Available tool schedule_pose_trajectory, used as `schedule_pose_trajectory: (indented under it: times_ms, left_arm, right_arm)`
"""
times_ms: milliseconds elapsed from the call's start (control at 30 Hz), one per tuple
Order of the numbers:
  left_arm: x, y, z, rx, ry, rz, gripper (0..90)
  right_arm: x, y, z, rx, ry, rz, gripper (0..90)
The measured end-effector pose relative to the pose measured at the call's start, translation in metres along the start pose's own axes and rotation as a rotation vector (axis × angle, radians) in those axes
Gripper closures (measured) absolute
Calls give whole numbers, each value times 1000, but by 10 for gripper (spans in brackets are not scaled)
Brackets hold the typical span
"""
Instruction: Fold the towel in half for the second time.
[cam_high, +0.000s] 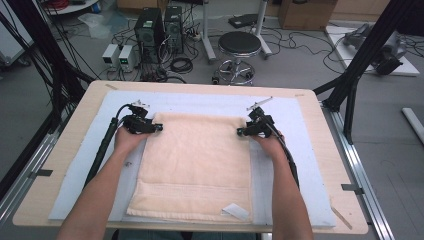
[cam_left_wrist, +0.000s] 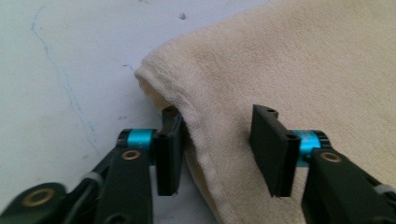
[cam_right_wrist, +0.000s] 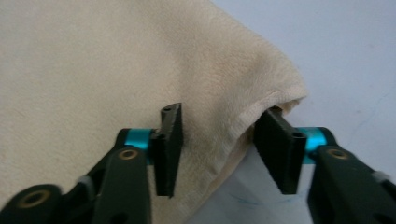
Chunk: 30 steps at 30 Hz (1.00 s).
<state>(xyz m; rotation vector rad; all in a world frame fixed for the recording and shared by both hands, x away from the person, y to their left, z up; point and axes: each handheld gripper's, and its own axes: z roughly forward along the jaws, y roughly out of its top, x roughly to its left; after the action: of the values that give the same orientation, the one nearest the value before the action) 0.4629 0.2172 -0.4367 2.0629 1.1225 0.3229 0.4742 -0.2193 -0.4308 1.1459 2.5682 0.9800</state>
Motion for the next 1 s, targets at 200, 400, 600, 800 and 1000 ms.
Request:
schedule_pose_trajectory:
  times_ms: [200, 400, 600, 800, 1000]
  left_arm:
    - [0, 0, 0, -1, -56, -29, 800]
    - [0, 4, -11, -30, -57, -11, 817]
    - [-3, 11, -36, -109, -69, 35, 817]
    - [-12, 9, -65, -181, -89, 85, 817]
    - [-20, -4, -91, -233, -115, 111, 816]
  right_arm:
    - [5, 4, 1, 15, 63, 14, 809]
    - [8, 7, -12, -30, 96, -2, 820]
    - [12, 11, -37, -111, 108, -32, 822]
    - [25, 12, -66, -169, 139, -74, 821]
    - [48, 4, -93, -194, 152, -145, 821]
